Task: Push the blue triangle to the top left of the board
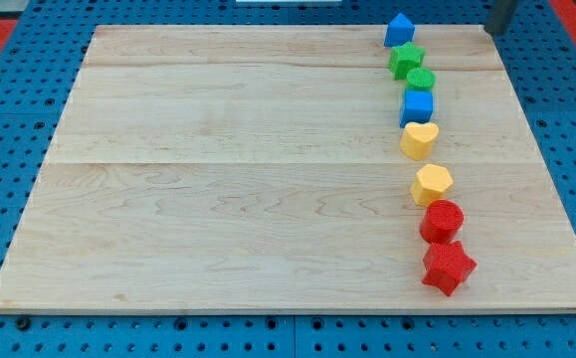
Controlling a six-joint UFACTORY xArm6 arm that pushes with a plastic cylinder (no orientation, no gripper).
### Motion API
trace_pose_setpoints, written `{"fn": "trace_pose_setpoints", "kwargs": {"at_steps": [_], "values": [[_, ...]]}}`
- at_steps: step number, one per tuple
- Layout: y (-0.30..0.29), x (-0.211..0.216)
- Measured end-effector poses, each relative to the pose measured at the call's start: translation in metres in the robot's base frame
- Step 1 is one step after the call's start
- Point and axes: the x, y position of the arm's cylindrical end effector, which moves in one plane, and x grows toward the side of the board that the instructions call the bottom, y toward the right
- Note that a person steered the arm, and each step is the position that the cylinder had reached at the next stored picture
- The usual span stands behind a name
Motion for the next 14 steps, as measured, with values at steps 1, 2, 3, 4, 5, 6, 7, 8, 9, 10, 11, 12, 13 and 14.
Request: {"fn": "trace_pose_setpoints", "kwargs": {"at_steps": [1, 2, 3, 4, 5, 6, 7, 8, 9, 10, 11, 12, 13, 14], "values": [[-0.004, -0.002], [-0.049, -0.001], [-0.132, -0.001], [-0.203, 0.001], [-0.182, 0.007], [-0.137, 0.008], [-0.172, 0.027], [-0.246, 0.038], [-0.332, 0.038], [-0.374, 0.034], [-0.355, 0.021], [-0.343, 0.007], [-0.387, 0.023], [-0.432, 0.026]]}}
